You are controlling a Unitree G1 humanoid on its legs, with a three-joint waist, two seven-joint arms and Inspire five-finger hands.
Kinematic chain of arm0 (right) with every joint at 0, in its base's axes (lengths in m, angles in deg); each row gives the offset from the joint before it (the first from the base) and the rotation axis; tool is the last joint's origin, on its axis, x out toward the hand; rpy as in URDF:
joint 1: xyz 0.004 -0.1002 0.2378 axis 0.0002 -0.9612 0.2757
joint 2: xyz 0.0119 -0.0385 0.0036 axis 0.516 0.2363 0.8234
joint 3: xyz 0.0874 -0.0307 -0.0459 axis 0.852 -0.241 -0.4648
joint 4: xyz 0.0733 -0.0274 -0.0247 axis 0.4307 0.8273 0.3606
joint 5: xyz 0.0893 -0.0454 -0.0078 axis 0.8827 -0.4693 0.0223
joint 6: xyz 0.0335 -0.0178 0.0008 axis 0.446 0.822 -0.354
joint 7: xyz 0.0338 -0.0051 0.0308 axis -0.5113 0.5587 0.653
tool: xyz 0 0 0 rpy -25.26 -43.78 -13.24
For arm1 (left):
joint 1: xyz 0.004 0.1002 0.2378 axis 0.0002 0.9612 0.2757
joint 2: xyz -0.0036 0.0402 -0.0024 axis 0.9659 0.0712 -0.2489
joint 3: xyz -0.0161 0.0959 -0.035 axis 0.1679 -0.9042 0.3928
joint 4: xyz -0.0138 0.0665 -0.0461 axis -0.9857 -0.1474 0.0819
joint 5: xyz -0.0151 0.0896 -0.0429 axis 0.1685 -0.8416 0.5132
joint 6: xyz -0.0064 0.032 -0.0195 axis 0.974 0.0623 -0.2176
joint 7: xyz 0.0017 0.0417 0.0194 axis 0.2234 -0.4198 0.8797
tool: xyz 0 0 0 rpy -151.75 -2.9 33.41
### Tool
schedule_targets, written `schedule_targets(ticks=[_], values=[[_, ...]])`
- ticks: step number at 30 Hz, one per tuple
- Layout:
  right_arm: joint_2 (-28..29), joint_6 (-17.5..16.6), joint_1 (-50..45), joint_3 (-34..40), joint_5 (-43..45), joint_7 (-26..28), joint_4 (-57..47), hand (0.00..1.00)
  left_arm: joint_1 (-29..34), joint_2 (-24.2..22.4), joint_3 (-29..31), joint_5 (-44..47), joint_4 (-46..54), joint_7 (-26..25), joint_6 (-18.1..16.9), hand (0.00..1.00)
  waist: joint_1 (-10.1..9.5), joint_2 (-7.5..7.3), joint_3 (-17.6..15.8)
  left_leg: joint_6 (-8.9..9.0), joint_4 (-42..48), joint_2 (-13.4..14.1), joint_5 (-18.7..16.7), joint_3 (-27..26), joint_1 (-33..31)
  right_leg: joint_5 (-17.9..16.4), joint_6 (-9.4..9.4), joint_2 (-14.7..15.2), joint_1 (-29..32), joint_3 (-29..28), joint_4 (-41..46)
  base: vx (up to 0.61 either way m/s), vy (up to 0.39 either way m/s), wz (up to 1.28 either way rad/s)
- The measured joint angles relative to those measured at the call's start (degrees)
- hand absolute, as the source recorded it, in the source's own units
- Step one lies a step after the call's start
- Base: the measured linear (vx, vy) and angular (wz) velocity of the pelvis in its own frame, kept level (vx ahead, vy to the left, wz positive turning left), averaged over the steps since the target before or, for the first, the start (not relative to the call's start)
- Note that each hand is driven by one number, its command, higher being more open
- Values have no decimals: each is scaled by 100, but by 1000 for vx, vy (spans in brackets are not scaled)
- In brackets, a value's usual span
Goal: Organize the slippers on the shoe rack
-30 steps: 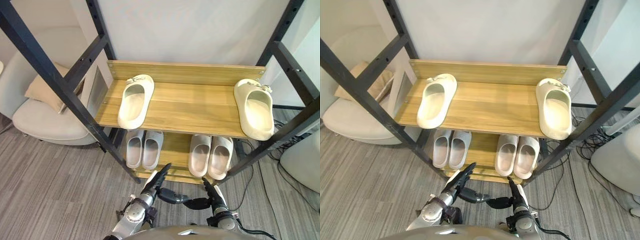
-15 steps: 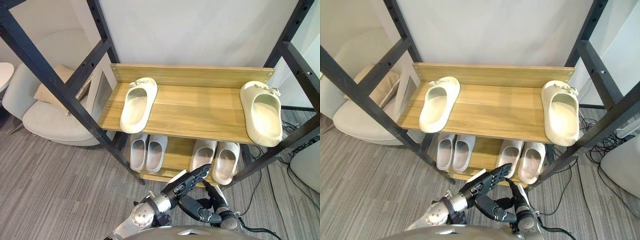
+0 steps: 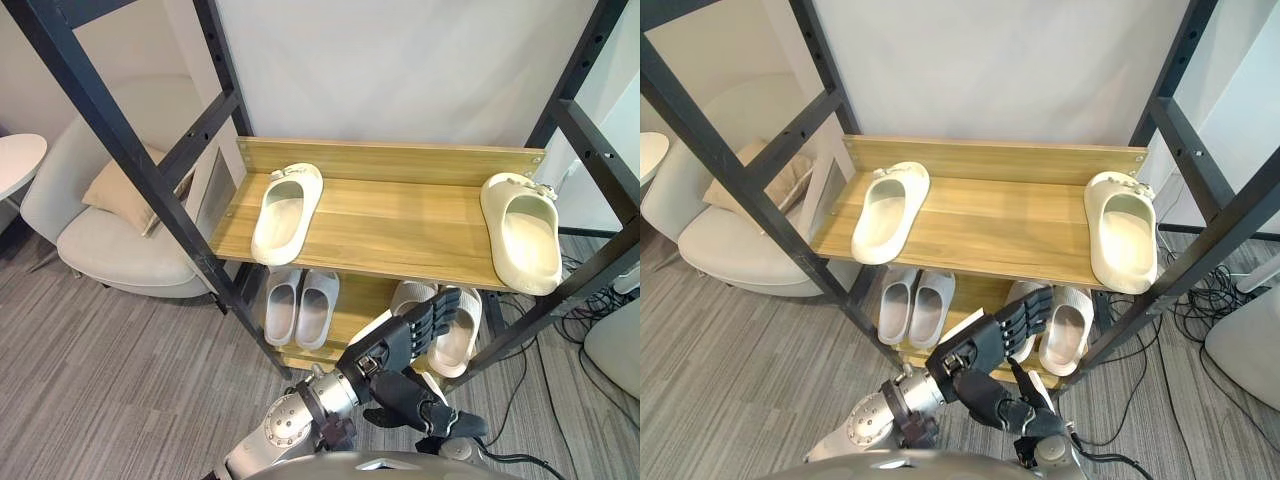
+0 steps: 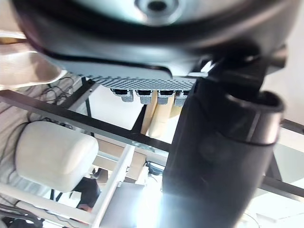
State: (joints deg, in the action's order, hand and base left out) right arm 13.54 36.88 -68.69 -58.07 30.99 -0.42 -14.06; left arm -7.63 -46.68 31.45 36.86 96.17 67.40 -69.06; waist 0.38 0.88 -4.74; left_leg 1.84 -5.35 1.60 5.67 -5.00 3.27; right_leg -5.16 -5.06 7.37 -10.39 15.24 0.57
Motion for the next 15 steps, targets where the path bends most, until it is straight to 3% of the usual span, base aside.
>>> schedule_targets(ticks=[15], values=[[-19, 60, -45, 9, 101, -16, 134, 100, -216, -442, 446, 116, 1193, -440, -114, 100, -12, -112, 177, -27, -1, 12, 50, 2, 19, 11, -11, 35, 8, -13, 72, -28, 9, 0]])
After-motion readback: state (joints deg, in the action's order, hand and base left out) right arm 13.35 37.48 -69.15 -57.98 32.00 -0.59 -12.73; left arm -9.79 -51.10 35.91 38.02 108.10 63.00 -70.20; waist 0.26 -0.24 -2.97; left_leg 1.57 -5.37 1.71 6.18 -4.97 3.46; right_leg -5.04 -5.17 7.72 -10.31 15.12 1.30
